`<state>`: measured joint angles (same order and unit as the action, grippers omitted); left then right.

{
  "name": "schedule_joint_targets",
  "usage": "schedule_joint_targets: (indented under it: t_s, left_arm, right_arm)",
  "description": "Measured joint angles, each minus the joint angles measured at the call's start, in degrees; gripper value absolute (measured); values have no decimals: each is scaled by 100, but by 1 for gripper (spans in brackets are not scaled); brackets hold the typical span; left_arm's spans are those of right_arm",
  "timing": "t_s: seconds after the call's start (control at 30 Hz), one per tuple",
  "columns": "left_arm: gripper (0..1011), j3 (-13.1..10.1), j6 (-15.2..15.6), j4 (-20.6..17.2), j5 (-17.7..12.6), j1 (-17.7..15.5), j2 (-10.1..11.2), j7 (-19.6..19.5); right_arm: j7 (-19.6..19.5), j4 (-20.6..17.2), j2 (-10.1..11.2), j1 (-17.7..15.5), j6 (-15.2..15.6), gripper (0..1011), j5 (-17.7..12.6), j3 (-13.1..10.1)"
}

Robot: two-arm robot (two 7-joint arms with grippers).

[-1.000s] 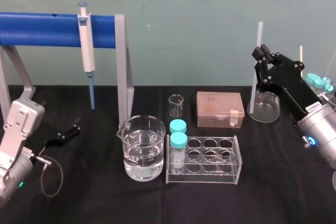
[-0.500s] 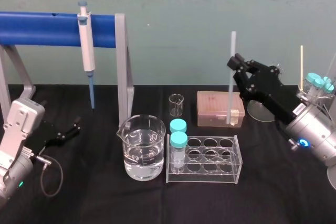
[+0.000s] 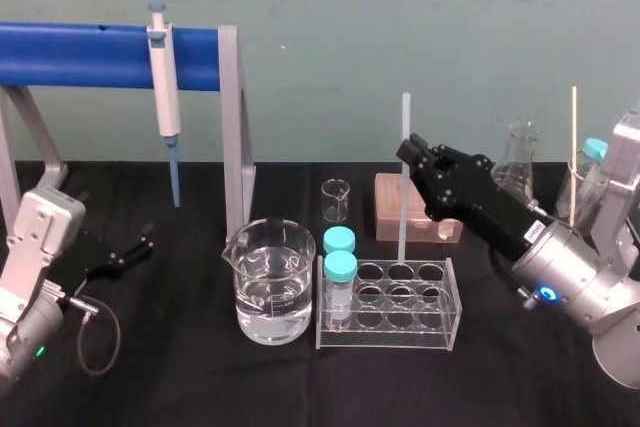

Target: Pick up the stirring rod with one hand, then place it down.

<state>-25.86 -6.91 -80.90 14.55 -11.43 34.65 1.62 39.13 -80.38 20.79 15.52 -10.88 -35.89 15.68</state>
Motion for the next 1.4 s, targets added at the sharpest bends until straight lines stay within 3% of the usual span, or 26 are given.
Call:
schedule_joint_targets:
  t_s: [0.67, 1.13, 1.4]
  left_arm:
    - [1000, 0, 0, 0, 0, 0, 0, 0]
    - [1000, 0, 0, 0, 0, 0, 0, 0]
    - [1000, 0, 0, 0, 0, 0, 0, 0]
  right_arm:
    - [-301, 531, -11, 211, -377, 66, 256, 295]
    - [-90, 962, -167, 287, -616, 66, 122, 309]
    - [-58, 1116, -172, 277, -800, 66, 227, 343]
